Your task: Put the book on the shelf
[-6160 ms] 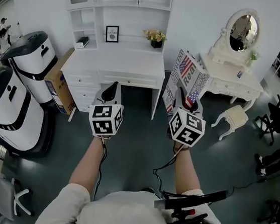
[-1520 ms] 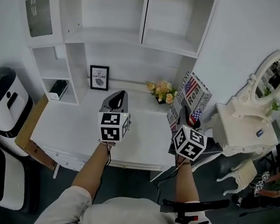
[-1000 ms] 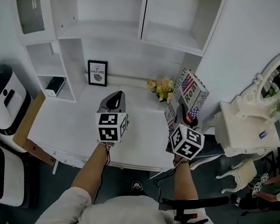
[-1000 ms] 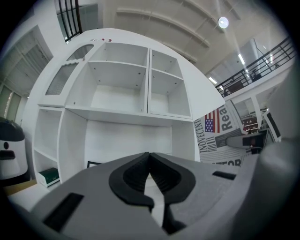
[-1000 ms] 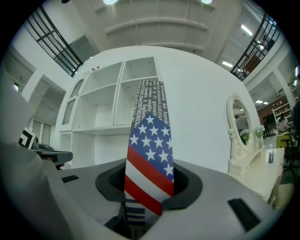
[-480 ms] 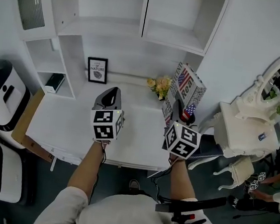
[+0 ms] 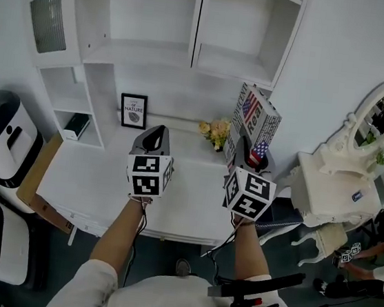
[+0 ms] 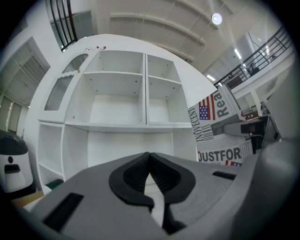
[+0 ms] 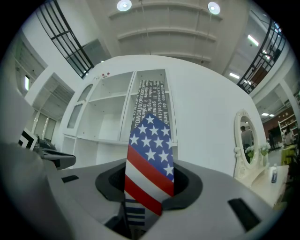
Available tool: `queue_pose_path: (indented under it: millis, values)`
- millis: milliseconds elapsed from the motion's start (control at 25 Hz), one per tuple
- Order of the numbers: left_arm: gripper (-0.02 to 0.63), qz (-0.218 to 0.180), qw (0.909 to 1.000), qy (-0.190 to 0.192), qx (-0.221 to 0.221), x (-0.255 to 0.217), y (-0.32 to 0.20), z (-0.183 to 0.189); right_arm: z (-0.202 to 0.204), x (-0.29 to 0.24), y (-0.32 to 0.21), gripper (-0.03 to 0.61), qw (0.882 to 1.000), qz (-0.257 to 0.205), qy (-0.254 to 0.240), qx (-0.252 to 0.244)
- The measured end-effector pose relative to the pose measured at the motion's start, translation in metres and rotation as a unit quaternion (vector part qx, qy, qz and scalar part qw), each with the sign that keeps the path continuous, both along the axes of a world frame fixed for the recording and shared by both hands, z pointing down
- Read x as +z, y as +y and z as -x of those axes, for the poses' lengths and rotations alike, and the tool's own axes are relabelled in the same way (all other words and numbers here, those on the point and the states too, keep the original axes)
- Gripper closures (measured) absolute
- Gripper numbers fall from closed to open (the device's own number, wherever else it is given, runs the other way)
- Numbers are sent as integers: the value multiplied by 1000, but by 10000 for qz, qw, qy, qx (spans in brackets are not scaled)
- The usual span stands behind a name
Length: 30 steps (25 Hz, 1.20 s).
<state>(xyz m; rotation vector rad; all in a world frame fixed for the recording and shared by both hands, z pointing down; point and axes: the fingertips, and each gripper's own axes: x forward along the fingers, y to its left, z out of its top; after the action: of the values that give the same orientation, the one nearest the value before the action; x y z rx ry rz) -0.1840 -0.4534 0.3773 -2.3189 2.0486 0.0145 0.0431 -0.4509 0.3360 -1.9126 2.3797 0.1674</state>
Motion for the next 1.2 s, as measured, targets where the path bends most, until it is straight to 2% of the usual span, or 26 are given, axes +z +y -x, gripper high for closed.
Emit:
queue_pose_path:
  millis: [320, 520, 920, 1200]
  values:
    - [607, 31, 9998, -202, 73, -34, -9, -14, -1, -32, -10, 408, 9999, -45, -108, -68]
    - [606, -76, 9998, -103, 119, -58, -16, -17, -2, -52, -16, 408, 10000, -85, -18, 2]
    - [607, -378, 9990, -201, 104, -109, -30, -13, 1, -103, -27, 408, 9993, -372, 64, 1]
    - [606, -471, 9987, -145, 129, -130, -36, -18, 4, -125, -32, 408, 9993, -359, -10, -70]
